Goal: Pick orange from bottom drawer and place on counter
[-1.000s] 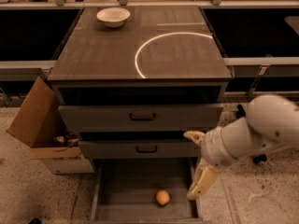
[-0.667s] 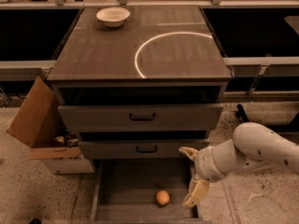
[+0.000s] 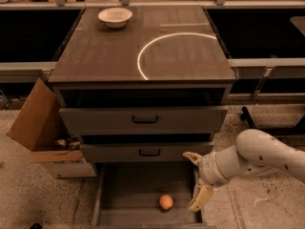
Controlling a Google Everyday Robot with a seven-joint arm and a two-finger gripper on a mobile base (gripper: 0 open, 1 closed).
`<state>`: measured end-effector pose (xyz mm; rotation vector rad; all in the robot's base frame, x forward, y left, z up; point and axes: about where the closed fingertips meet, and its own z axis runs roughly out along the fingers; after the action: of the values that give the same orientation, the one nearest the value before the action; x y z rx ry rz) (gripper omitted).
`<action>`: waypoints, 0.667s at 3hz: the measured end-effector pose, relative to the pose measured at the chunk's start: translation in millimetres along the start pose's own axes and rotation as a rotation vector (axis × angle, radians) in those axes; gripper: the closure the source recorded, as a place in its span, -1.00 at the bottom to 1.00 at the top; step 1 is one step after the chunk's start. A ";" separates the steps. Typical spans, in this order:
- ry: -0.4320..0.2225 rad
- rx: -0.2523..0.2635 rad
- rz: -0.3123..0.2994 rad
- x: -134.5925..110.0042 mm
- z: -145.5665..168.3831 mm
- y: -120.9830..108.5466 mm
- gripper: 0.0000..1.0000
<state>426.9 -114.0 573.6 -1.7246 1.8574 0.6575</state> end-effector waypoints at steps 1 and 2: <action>0.000 -0.014 -0.059 51.3 43.9 -22.8 -1.00; -0.045 -0.051 -0.082 102.8 105.9 -40.6 -1.00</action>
Offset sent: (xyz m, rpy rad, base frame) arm 0.0622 -0.0173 -0.2062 0.0647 -0.0354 0.1330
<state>466.4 -123.7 426.0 -1.7933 1.7437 0.7109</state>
